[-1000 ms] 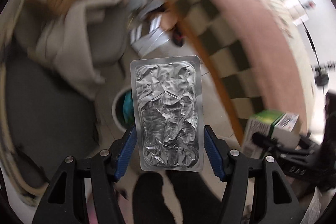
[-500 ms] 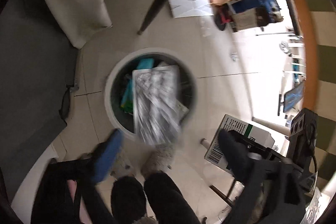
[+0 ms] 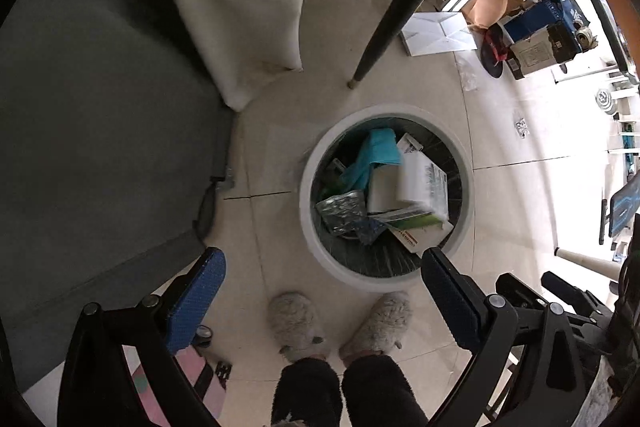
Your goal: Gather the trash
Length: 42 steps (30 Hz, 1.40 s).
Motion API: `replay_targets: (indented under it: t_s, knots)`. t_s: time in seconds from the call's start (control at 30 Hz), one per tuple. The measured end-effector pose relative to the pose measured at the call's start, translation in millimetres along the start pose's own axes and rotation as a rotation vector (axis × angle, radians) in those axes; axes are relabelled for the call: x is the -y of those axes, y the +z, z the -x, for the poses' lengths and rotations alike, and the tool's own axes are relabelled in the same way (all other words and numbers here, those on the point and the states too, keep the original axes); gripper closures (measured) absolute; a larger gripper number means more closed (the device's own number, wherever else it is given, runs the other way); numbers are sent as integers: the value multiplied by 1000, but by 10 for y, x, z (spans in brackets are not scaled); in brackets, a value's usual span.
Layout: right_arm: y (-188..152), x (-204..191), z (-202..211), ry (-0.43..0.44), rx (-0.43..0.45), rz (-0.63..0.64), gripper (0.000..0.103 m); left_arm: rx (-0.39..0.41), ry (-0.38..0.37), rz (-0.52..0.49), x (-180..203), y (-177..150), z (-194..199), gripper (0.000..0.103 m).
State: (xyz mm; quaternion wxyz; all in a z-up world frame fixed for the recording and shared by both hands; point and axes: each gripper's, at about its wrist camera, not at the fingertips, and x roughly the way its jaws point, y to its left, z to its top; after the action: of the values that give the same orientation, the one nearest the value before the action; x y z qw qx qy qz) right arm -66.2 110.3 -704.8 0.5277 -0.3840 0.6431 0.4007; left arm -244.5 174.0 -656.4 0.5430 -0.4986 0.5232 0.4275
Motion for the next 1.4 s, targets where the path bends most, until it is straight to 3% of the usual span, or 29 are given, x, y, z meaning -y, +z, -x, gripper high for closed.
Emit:
replay_targets:
  t_s: [0.3,0.6,0.8,1.13,1.4]
  knots:
    - [-303,-36,1070,-59,65,42,0,67,45,-30,181,-299,1033,3]
    - [-714,-100,2641,-20,132,92,0,118,21,-32,349,-783,2438,3]
    - [-1051,-177,3743,36,170,154,0,163,-33,-59,460,-1079,3345,3]
    - [-1540,-251,5299,147,266,209,0,270,-189,-100,575,-1489,4679,3]
    - [-1879,-255,6066,215,325,229,0,367,-272,-96,609,-1747,5369,1]
